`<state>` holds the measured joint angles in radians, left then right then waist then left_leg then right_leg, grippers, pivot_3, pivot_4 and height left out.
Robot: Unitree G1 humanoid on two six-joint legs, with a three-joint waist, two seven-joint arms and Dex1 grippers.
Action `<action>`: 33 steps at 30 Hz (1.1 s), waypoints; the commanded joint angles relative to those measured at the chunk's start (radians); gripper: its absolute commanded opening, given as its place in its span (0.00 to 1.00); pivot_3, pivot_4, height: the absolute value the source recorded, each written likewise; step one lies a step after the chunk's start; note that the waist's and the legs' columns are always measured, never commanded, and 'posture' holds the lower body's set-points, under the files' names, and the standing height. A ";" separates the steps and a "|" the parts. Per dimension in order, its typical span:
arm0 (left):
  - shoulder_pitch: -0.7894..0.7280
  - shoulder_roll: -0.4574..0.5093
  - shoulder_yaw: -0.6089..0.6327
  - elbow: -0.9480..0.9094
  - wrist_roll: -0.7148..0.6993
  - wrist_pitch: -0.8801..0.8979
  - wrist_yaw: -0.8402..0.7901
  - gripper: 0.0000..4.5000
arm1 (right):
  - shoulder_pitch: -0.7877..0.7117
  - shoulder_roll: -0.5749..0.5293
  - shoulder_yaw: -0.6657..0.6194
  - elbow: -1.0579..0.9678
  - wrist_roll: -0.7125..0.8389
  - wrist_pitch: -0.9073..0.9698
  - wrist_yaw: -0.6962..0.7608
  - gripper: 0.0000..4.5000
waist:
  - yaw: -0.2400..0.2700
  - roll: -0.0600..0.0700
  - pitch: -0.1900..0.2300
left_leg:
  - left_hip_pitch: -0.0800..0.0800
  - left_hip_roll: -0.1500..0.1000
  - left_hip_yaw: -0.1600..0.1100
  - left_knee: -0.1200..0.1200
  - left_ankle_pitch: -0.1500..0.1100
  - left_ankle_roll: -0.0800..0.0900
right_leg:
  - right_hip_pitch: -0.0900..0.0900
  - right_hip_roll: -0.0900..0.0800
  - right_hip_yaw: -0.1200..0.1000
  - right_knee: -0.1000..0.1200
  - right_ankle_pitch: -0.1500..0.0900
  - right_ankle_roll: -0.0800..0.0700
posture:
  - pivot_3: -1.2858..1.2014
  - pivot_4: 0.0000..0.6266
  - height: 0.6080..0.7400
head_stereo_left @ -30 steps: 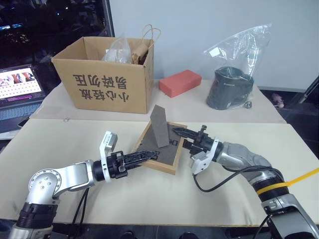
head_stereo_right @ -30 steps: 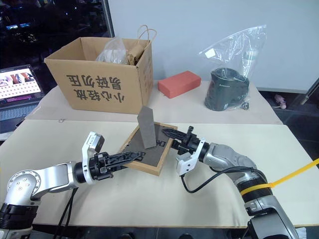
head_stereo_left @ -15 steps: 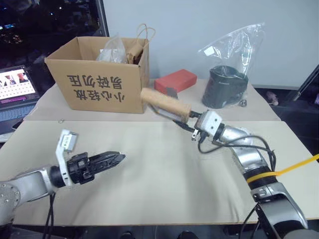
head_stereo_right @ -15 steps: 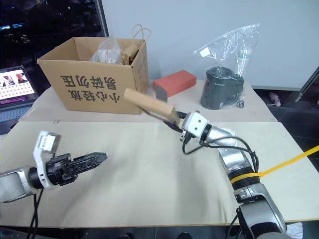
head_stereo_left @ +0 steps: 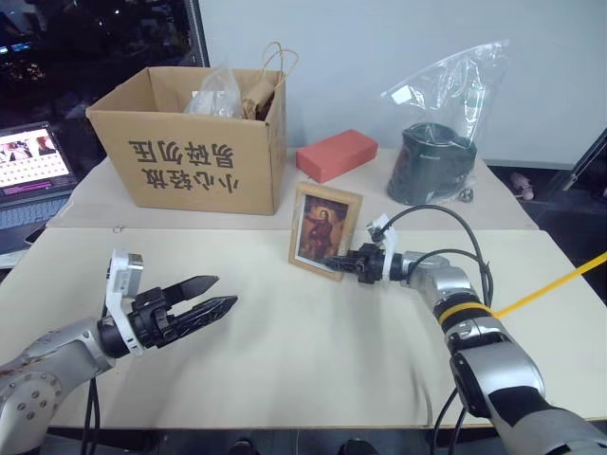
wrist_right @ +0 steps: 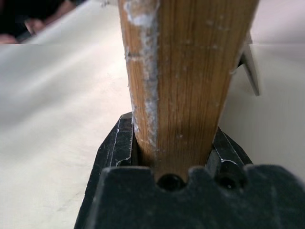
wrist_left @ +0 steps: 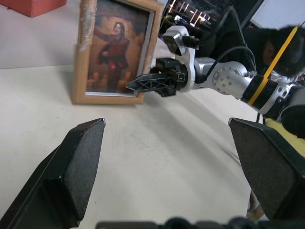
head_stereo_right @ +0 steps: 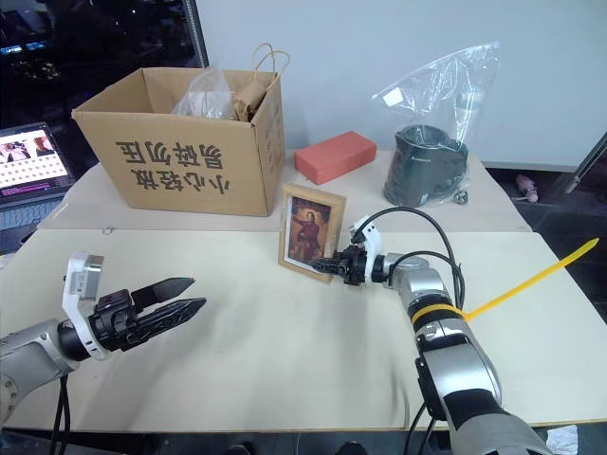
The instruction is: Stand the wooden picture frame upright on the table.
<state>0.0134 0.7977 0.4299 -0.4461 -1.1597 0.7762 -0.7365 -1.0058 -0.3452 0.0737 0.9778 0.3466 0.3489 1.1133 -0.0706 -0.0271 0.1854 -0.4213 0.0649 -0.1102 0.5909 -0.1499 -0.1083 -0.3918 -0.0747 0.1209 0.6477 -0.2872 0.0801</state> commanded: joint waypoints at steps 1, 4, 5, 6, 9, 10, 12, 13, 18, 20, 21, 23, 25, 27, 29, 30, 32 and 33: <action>0.002 0.006 0.034 -0.014 -0.006 -0.010 -0.017 1.00 | -0.010 0.013 -0.028 0.038 0.002 0.086 0.048 0.27 | -0.002 0.000 0.000 | 0.000 0.000 0.000 0.000 0.000 0.000 | 0.000 0.000 0.000 0.000 0.000 0.000 | 0.52 0.24 1.00; 0.002 0.003 0.034 -0.005 -0.005 -0.005 -0.009 1.00 | 0.007 0.031 -0.039 0.033 0.001 0.152 0.082 0.27 | -0.002 0.000 0.000 | 0.001 0.001 0.000 0.000 0.000 0.000 | 0.001 0.001 0.000 0.000 0.000 0.000 | 0.52 0.24 1.00; 0.000 0.001 0.033 -0.002 -0.004 -0.004 -0.008 1.00 | 0.016 0.035 -0.040 0.028 -0.005 0.158 0.085 0.27 | -0.002 0.000 0.000 | 0.001 0.000 0.000 0.000 0.000 0.000 | 0.001 0.001 0.000 0.000 0.000 0.000 | 0.52 0.24 1.00; -0.002 0.000 0.030 0.000 -0.003 -0.005 -0.008 1.00 | 0.025 0.041 -0.044 0.020 -0.005 0.172 0.088 0.27 | -0.002 0.000 0.000 | 0.001 0.001 0.000 0.000 0.000 0.000 | 0.001 0.001 0.000 0.000 0.000 0.000 | 0.52 0.24 1.00; -0.017 -0.005 0.020 0.014 -0.003 -0.005 -0.006 1.00 | 0.060 0.053 -0.033 -0.034 -0.019 0.188 0.099 0.27 | -0.002 0.000 0.000 | 0.001 0.000 0.000 0.000 0.000 0.000 | 0.001 0.001 0.000 0.000 0.000 0.000 | 0.52 0.24 1.00; -0.023 -0.005 0.017 0.019 -0.002 -0.004 -0.006 1.00 | 0.071 0.056 -0.032 -0.054 -0.020 0.196 0.095 0.27 | -0.002 0.000 0.000 | 0.001 0.001 0.000 0.000 0.000 0.000 | 0.001 0.001 0.000 0.000 0.000 0.000 | 0.52 0.24 1.00; -0.032 -0.006 0.011 0.029 0.000 -0.002 -0.007 1.00 | 0.095 0.059 -0.029 -0.094 -0.031 0.195 0.076 0.27 | -0.004 0.000 0.000 | 0.001 0.001 0.000 0.000 0.000 0.000 | 0.001 0.001 0.000 0.000 0.000 0.000 | 0.52 0.24 1.00; -0.038 -0.007 0.008 0.034 0.001 -0.001 -0.008 1.00 | 0.112 0.058 -0.021 -0.118 -0.046 0.177 0.058 0.27 | -0.005 0.000 0.000 | 0.001 0.001 0.000 0.000 0.000 0.000 | 0.001 0.001 0.000 0.000 0.000 0.000 | 0.52 0.24 1.00; -0.074 -0.012 -0.010 0.065 0.010 0.001 -0.016 1.00 | 0.184 0.038 -0.022 -0.280 -0.044 0.194 0.030 0.55 | -0.002 0.000 0.000 | 0.002 0.001 0.000 0.000 0.000 0.000 | 0.002 0.001 0.000 0.001 0.000 0.000 | 0.52 0.24 1.00; -0.085 -0.014 -0.021 0.071 0.018 -0.002 -0.028 1.00 | 0.204 0.011 -0.051 -0.372 0.007 0.284 0.044 0.69 | -0.001 0.001 0.000 | 0.001 0.001 0.000 0.001 0.000 0.000 | 0.001 0.001 0.000 0.001 0.000 0.000 | 0.52 0.24 1.00; -0.087 -0.014 -0.023 0.070 0.021 -0.004 -0.038 1.00 | 0.217 -0.005 -0.059 -0.413 0.023 0.313 0.053 0.77 | 0.000 0.000 0.000 | 0.001 0.001 0.000 0.001 0.000 0.000 | 0.001 0.001 0.000 0.001 0.000 0.000 | 0.52 0.24 1.00; -0.088 -0.008 -0.015 0.063 -0.003 0.007 -0.064 1.00 | 0.244 -0.056 -0.083 -0.487 0.055 0.373 0.060 0.91 | 0.002 0.001 0.000 | 0.001 0.001 0.000 0.001 0.000 0.000 | 0.001 0.001 0.000 0.001 0.000 0.000 | 0.52 0.24 1.00; -0.085 0.002 -0.010 0.057 0.005 0.006 -0.081 1.00 | 0.289 -0.132 -0.106 -0.548 0.064 0.394 0.070 0.99 | 0.007 0.001 0.000 | 0.000 0.001 0.000 0.001 0.000 0.000 | 0.001 0.001 0.000 0.000 0.000 0.000 | 0.52 0.24 1.00; -0.077 0.002 -0.004 0.059 0.019 0.005 -0.077 1.00 | 0.335 -0.188 -0.140 -0.610 0.086 0.422 0.055 0.99 | 0.010 0.000 0.000 | -0.001 0.001 0.000 0.001 0.000 0.000 | 0.000 0.001 0.000 0.000 0.000 0.001 | 0.52 0.24 1.00; -0.060 -0.004 -0.023 0.057 0.111 -0.036 -0.039 1.00 | 0.421 -0.256 -0.146 -0.706 0.048 0.350 0.036 0.99 | 0.009 0.000 0.000 | 0.000 0.001 0.000 0.000 0.000 0.000 | 0.000 0.001 0.000 0.000 0.000 0.001 | 0.52 0.24 1.00; -0.056 -0.020 -0.033 0.059 0.152 -0.068 -0.030 1.00 | 0.466 -0.288 -0.140 -0.749 0.021 0.303 0.028 0.99 | 0.010 0.000 0.000 | 0.000 0.001 0.000 0.000 0.000 0.000 | 0.000 0.001 0.000 0.000 0.000 0.001 | 0.52 0.24 1.00; -0.011 -0.031 -0.097 0.074 0.296 -0.169 -0.054 1.00 | 0.585 -0.354 -0.148 -0.872 0.009 0.251 0.039 0.99 | 0.008 0.000 0.000 | 0.000 0.001 0.000 0.000 0.000 0.001 | 0.000 0.001 0.000 -0.001 -0.003 0.005 | 0.52 0.24 1.00; 0.013 -0.030 -0.132 0.075 0.368 -0.219 -0.069 1.00 | 0.638 -0.371 -0.166 -0.930 0.016 0.226 0.039 0.99 | 0.006 0.001 0.000 | 0.000 0.001 0.000 0.000 0.000 0.000 | 0.000 0.001 0.000 -0.001 -0.003 0.006 | 0.52 0.24 1.00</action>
<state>-0.0023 0.7706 0.3450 -0.3700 -0.9098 0.6541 -0.7810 -0.4081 -0.6944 -0.0581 0.1637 0.3580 0.6343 1.1457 -0.0646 -0.0265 0.1857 -0.4215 0.0657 -0.1097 0.5912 -0.1503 -0.1078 -0.3917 -0.0739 0.1215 0.6468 -0.2906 0.0856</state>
